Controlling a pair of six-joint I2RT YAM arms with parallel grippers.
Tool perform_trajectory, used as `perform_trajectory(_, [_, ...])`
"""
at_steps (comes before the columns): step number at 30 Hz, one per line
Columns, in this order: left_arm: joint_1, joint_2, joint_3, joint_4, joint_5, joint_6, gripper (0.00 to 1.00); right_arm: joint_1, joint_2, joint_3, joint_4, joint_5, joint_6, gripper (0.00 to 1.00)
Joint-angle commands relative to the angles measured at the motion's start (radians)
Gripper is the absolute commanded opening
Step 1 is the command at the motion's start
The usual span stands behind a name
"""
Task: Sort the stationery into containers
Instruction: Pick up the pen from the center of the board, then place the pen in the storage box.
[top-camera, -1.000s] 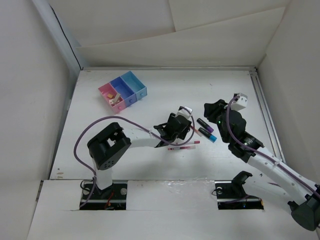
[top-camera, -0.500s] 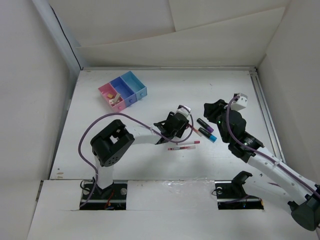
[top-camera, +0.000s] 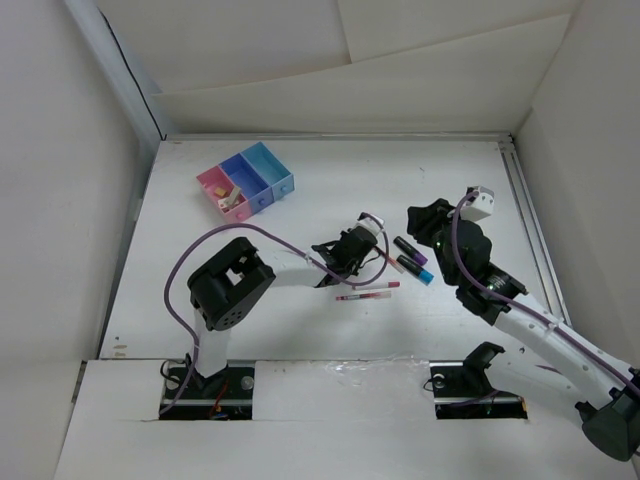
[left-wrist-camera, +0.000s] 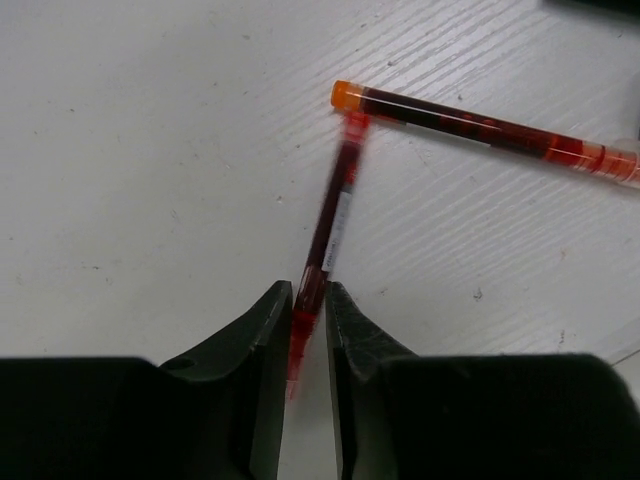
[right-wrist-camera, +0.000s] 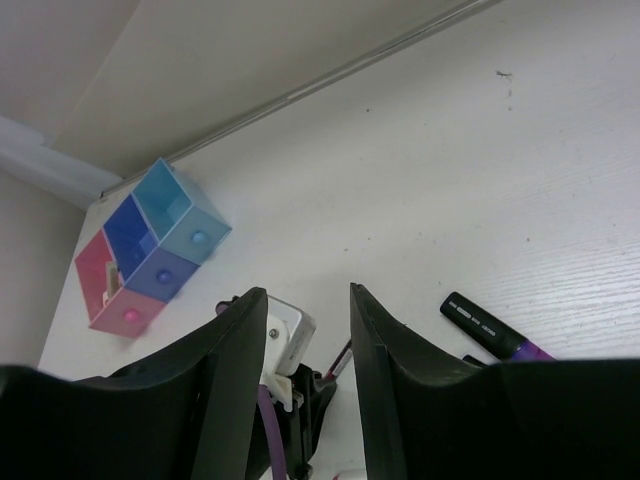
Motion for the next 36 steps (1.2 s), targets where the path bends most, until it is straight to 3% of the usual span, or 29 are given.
perform_trajectory(1, [-0.001, -0.012, 0.027, -0.048, -0.04, -0.002, 0.14, -0.004, -0.002, 0.014, 0.024, 0.002, -0.007, 0.45])
perform_trajectory(6, [-0.001, -0.063, -0.025, -0.061, -0.102, -0.012, 0.0, -0.004, -0.002, 0.014, 0.024, -0.007, -0.007, 0.45])
perform_trajectory(10, [-0.001, -0.095, -0.056, -0.048, -0.23, -0.057, 0.0, -0.004, -0.002, 0.014, 0.024, -0.008, -0.007, 0.45])
perform_trajectory(16, [0.075, -0.153, -0.025, -0.077, -0.266, -0.161, 0.0, -0.004, -0.011, 0.014, 0.024, -0.017, -0.007, 0.45])
perform_trajectory(20, [0.179, -0.242, -0.005, -0.088, -0.239, -0.279, 0.0, -0.004, -0.011, 0.014, 0.024, -0.027, -0.007, 0.45])
perform_trajectory(28, [0.59, -0.373, 0.033, -0.024, 0.067, -0.541, 0.0, -0.004, 0.009, 0.033, 0.033, -0.109, -0.016, 0.46])
perform_trajectory(31, [0.705, -0.341, 0.096, -0.013, 0.133, -0.62, 0.0, -0.004, 0.03, 0.043, 0.033, -0.144, -0.016, 0.47])
perform_trajectory(36, [0.784, -0.198, 0.301, -0.12, 0.133, -0.652, 0.0, -0.004, 0.03, 0.043, 0.033, -0.166, -0.016, 0.48])
